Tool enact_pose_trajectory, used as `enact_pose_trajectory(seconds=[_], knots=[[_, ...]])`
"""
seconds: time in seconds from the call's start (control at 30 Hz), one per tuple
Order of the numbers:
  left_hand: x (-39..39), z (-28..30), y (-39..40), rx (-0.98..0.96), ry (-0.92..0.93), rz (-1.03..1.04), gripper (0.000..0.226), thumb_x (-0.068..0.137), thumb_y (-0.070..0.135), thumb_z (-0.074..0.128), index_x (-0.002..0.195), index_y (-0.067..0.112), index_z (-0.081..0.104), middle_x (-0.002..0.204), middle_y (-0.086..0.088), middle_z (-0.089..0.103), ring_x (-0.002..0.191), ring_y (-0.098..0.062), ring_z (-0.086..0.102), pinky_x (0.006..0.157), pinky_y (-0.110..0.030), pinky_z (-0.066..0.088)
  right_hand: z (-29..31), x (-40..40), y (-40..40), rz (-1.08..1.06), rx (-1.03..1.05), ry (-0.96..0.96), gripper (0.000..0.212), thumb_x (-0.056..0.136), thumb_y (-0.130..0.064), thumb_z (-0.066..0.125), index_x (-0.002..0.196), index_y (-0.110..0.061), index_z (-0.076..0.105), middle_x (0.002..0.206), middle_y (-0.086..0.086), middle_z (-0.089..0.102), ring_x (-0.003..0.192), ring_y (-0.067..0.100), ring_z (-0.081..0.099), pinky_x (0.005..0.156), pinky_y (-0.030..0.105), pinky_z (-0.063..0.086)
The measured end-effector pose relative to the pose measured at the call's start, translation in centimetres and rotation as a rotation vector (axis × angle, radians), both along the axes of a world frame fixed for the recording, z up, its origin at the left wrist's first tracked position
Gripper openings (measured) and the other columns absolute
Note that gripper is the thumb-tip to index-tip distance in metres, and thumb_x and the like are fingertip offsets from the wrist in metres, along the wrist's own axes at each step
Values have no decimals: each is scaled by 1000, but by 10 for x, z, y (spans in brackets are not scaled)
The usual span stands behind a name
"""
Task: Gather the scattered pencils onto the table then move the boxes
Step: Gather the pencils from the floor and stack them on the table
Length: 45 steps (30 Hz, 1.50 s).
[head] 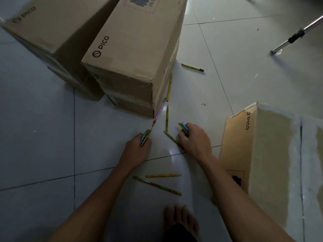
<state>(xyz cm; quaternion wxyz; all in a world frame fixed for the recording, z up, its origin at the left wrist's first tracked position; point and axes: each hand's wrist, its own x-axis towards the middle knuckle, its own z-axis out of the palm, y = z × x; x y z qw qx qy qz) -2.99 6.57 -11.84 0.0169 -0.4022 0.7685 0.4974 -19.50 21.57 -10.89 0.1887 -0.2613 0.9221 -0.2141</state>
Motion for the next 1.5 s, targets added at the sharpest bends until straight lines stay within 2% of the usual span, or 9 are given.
enact_pose_trajectory(seconds=[0.23, 0.4, 0.5, 0.7, 0.8, 0.93, 1.13, 1.3, 1.5], knots=[[15, -4, 2, -42, -29, 69, 26, 99, 30, 56, 85, 8, 59, 72, -4, 59, 62, -6, 53, 53, -13, 37, -2, 14, -68, -19, 34, -7, 41, 86, -55, 58, 81, -15, 53, 80, 7, 60, 73, 30, 58, 58, 34, 39], [21, -10, -2, -40, -34, 99, 23, 97, 27, 58, 81, 11, 57, 70, 1, 56, 64, -12, 52, 55, -23, 33, -4, 15, -86, -56, 59, -13, 32, 88, -42, 59, 86, -10, 61, 86, 13, 64, 76, 35, 62, 61, 37, 51], [24, -10, -2, -10, -7, 107, 25, 98, 27, 57, 77, 14, 54, 67, 1, 54, 61, -9, 50, 54, -22, 35, -1, 8, -83, -81, 75, -108, 25, 80, -33, 65, 80, -9, 56, 87, 14, 62, 76, 33, 61, 60, 35, 47], [25, -10, -5, -5, -30, 46, 20, 93, 28, 61, 80, 13, 57, 68, -1, 60, 61, -10, 54, 57, -22, 40, 6, 13, -45, 126, 242, -141, 19, 89, -30, 51, 94, -15, 61, 98, 15, 66, 89, 38, 63, 74, 37, 48], [30, -8, -5, 15, -11, -6, 11, 88, 25, 67, 82, 16, 64, 74, 1, 66, 67, -8, 59, 59, -14, 41, 5, 28, -25, 235, 235, -88, 20, 93, -32, 47, 90, -17, 60, 91, 15, 67, 85, 38, 64, 67, 36, 44], [41, -4, -6, 72, 11, -32, 5, 82, 24, 74, 84, 20, 72, 81, 5, 71, 75, -2, 64, 67, -12, 46, 0, 43, -17, 362, 218, -60, 35, 85, -54, 60, 85, -22, 46, 78, 5, 57, 73, 30, 56, 60, 34, 40], [61, 8, -3, 172, -85, -258, 18, 68, 21, 87, 81, 19, 74, 63, 15, 65, 59, 4, 57, 65, -21, 47, 5, 39, -21, 500, 342, -182, 29, 80, -43, 70, 78, -18, 56, 80, 7, 58, 79, 32, 63, 61, 31, 40], [70, 10, 7, -148, -200, -588, 33, 64, 46, 86, 89, 30, 72, 86, 12, 54, 78, -5, 52, 66, -28, 43, 11, 44, -10, 481, 328, -262, 28, 78, -41, 72, 71, -20, 54, 79, 7, 59, 75, 30, 58, 62, 29, 38], [70, 12, 0, -265, -288, -592, 33, 71, 53, 81, 89, 27, 73, 98, 3, 60, 91, -18, 60, 74, -35, 49, 12, 56, -4, 599, 217, -195, 23, 92, -36, 60, 75, -21, 54, 83, 9, 65, 84, 35, 63, 63, 32, 40]])
